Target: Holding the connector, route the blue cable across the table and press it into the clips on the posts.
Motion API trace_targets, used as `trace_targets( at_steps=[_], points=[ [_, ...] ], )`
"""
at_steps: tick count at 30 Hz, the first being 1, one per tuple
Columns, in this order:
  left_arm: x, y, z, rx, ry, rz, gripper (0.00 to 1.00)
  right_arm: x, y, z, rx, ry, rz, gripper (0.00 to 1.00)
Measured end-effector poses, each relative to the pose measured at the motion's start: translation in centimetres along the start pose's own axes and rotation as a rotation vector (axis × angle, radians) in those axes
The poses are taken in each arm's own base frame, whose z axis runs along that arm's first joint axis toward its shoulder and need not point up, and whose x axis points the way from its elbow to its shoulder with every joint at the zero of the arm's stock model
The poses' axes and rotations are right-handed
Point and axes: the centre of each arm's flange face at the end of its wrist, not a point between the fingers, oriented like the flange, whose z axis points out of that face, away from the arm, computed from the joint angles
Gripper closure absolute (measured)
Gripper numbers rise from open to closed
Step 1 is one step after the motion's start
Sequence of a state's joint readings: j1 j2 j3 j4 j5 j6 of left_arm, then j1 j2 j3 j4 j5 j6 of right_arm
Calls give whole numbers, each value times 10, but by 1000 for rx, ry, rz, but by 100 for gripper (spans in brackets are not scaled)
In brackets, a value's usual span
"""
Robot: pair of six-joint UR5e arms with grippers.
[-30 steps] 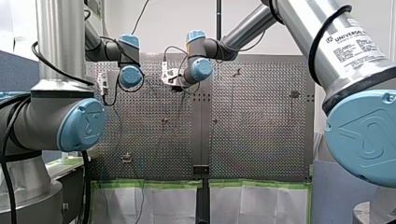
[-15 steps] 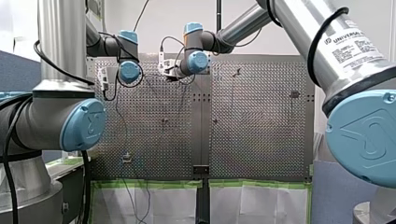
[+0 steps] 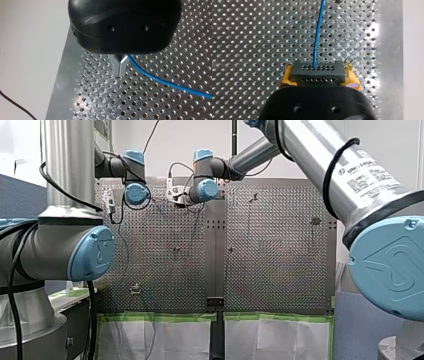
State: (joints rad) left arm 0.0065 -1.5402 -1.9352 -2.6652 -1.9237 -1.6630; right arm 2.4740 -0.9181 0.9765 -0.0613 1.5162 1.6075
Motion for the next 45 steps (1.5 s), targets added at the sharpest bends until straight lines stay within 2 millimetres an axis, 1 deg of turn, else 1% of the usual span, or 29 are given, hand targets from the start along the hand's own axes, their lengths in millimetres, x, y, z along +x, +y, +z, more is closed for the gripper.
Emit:
trace_targets(
  at_steps=[3,10,13,23,29,38,41,45],
  points=[
    [3,2,6,-6,2,4,100,8,1,5,2,18,-1,100],
    [4,4,22,-5,-12,1,100,30,5,14,7,66,-4,100],
    [4,4,27,3,-20,-4,100,34,6,19,9,77,-5,100],
    [4,10,46,23,-26,-13,100,37,8,35,8,102,-7,100],
    [2,15,60,39,-38,-31,100,54,11,42,-1,140,-9,100],
    [18,19,89,71,-18,-52,100,89,20,45,-36,206,-11,100],
    [27,22,98,76,-6,-56,100,92,21,45,-44,212,-11,100],
    [32,26,102,83,3,-58,100,92,20,45,-47,207,-11,100]
  ],
)
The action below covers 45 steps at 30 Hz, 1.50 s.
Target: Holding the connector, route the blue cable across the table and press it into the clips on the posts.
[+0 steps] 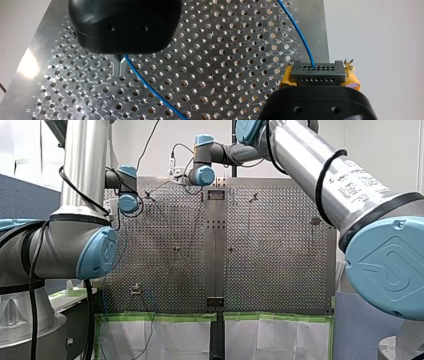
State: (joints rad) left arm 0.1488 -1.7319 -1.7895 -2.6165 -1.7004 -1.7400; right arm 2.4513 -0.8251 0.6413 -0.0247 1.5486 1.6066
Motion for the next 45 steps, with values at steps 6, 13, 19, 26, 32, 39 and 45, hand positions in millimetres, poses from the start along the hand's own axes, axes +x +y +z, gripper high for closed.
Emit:
trace_targets(
  at_steps=[6,13,19,26,32,39,45],
  points=[
    [2,4,0,-4,16,-22,100,-11,-1,-3,-10,-25,-2,100],
    [5,5,-5,-23,52,-76,61,-37,2,-10,-35,-78,-3,100],
    [1,5,-14,-50,87,-129,52,-47,7,-12,-54,-98,0,100],
    [-12,0,-33,-29,134,-155,0,-52,10,-13,-66,-109,0,100],
    [-14,-2,-48,-12,185,-126,0,-57,11,-14,-79,-119,-1,100],
    [-13,-3,-62,-2,241,-79,0,-59,14,-16,-100,-127,-2,100],
    [-13,-2,-86,-7,288,-87,0,-60,15,-16,-108,-134,-3,100]
  ],
)
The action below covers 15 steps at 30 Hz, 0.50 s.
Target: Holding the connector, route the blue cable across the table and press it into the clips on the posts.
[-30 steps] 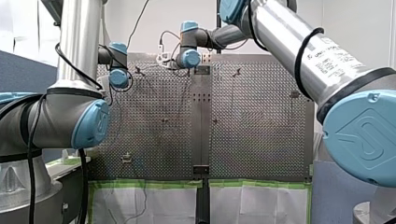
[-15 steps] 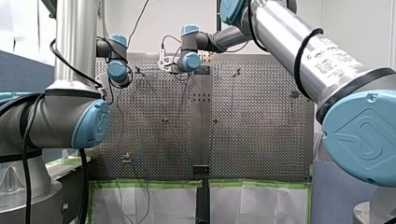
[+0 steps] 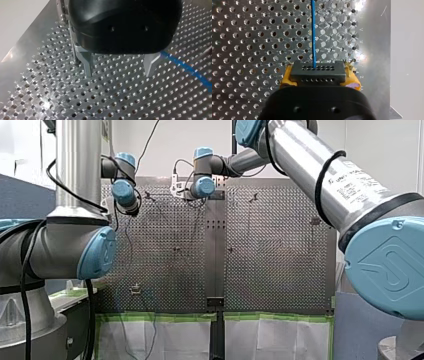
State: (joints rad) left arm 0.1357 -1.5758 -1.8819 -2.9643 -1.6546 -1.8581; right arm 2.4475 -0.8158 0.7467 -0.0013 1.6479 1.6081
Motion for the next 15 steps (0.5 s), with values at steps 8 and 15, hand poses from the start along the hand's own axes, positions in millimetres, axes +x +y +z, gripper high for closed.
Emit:
trace_targets(
  at_steps=[8,15],
  points=[
    [4,-1,-30,17,53,-32,0,-1,0,0,-1,-5,0,100],
    [-11,-8,-51,48,35,-38,0,-4,0,0,-2,-11,3,100]
  ],
)
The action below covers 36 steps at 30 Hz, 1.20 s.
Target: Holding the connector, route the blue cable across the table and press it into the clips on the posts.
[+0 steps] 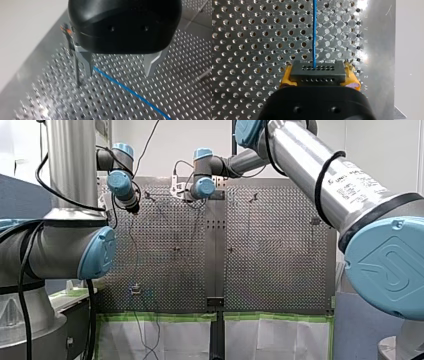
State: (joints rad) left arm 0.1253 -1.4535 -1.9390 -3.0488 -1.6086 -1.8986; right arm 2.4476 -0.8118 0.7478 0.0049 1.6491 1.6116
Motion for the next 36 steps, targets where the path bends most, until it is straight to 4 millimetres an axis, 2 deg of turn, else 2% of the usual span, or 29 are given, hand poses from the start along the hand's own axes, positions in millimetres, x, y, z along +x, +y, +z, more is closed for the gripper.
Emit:
trace_targets(
  at_steps=[16,19,29,36],
  points=[
    [-32,-33,-40,163,-79,109,0,-2,1,0,-5,-6,5,100],
    [-30,-38,-39,186,-81,135,0,-3,1,0,-5,-6,5,100],
    [-4,-49,-17,228,-56,162,0,-3,1,1,-4,-6,5,100],
    [-7,-60,-6,255,-104,146,0,-5,1,1,-3,-8,5,100]
  ],
)
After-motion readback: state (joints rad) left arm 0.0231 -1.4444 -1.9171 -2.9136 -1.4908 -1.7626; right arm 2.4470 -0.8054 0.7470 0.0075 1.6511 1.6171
